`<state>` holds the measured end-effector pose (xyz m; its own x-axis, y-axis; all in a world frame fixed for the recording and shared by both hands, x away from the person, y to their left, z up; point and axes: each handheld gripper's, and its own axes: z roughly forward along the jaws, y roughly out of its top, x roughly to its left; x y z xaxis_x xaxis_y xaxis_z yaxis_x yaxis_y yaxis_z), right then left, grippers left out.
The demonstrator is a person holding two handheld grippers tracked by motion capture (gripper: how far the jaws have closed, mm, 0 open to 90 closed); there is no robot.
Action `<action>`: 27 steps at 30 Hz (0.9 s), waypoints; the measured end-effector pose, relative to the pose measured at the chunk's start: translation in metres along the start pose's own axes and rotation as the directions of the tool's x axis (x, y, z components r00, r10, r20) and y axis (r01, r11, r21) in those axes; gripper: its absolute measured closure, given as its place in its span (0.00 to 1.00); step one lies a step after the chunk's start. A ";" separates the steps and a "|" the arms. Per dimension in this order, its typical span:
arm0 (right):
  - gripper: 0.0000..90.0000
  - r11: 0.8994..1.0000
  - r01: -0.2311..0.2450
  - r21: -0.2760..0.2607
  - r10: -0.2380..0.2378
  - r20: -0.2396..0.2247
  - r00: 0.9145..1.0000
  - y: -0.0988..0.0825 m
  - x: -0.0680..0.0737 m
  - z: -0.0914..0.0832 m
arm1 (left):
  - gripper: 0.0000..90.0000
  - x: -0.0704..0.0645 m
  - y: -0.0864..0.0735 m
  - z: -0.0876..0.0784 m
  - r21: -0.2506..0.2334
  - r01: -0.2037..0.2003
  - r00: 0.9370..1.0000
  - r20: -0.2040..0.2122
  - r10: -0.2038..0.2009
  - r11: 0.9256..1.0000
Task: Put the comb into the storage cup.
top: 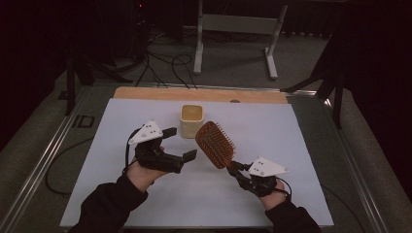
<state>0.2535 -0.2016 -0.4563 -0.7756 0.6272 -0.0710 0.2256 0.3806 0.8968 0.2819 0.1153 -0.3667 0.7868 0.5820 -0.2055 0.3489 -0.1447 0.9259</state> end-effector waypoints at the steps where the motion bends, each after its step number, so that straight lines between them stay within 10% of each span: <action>1: 0.82 1.000 0.001 -0.001 -0.001 0.004 1.000 0.000 0.000 0.000 | 0.00 -0.001 0.002 0.002 0.000 0.003 1.000 0.007 -0.003 1.000; 21: 0.82 1.000 0.011 -0.028 -0.011 0.001 1.000 0.003 0.002 -0.003 | 0.00 -0.018 0.010 0.057 0.062 0.139 0.990 0.016 -0.140 0.988; 27: 0.82 0.999 0.021 -0.029 -0.022 -0.008 1.000 0.003 0.001 -0.003 | 0.14 -0.017 0.004 0.066 0.049 0.181 0.983 0.003 -0.181 0.982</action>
<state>0.2520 -0.2021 -0.4527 -0.7852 0.6132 -0.0868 0.1917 0.3740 0.9074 0.3032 0.0518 -0.3802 0.7121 0.5964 -0.3706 0.5096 -0.0759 0.8571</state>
